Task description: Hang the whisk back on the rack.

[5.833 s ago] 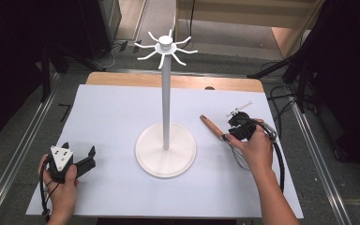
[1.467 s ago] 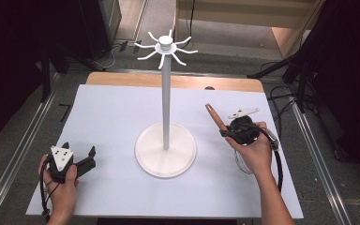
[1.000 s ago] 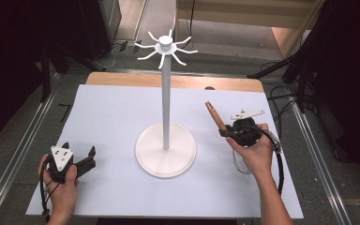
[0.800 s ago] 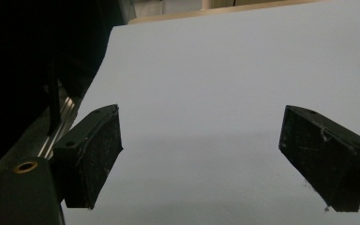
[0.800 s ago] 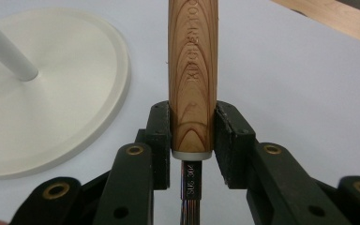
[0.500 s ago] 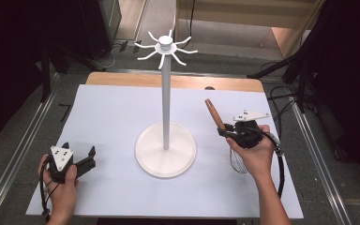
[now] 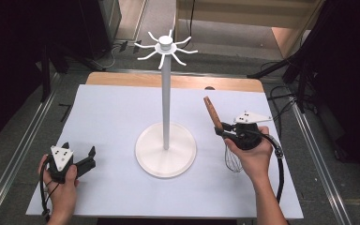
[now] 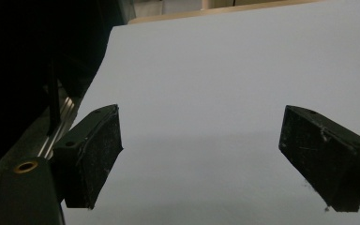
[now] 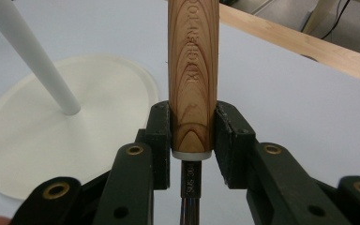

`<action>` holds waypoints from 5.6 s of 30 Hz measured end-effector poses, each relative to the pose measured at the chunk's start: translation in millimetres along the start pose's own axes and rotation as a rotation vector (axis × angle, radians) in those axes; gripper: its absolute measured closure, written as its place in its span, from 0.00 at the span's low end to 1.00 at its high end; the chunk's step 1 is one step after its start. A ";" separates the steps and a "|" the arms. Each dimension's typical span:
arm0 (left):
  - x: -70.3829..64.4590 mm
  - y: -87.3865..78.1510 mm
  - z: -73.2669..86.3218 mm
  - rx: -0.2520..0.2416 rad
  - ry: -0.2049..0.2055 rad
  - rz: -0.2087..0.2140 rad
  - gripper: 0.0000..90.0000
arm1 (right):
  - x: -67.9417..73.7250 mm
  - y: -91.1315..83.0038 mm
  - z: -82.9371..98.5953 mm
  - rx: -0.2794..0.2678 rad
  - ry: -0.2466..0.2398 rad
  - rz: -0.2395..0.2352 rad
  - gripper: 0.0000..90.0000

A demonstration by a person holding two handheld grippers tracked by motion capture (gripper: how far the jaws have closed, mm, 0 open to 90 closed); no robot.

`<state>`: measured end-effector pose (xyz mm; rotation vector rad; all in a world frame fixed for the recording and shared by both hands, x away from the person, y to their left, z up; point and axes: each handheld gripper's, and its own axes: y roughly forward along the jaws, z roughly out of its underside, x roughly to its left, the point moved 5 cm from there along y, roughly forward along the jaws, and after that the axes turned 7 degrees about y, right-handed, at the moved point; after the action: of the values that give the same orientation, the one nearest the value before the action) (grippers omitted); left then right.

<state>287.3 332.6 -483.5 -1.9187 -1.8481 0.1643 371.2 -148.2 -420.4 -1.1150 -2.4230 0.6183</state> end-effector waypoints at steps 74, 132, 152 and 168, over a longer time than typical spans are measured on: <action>0.0 0.0 0.0 0.000 0.001 0.002 0.16 | 56.7 -61.2 -54.4 -0.414 -0.017 -0.112 0.79; -0.4 0.1 -0.1 -0.004 0.000 0.004 0.16 | 105.9 -82.0 -118.1 -0.578 -0.045 -0.244 0.79; 0.1 0.1 -0.1 -0.003 -0.004 0.006 0.16 | 105.2 -73.4 -123.2 -0.545 -0.012 -0.322 0.79; 0.0 0.1 -0.1 -0.003 -0.005 0.006 0.16 | 104.3 -67.7 -126.1 -0.509 0.031 -0.437 0.79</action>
<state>287.4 332.6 -483.5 -1.9279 -1.8463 0.1683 333.7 -78.1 -262.1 -0.7010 -2.7475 -0.1635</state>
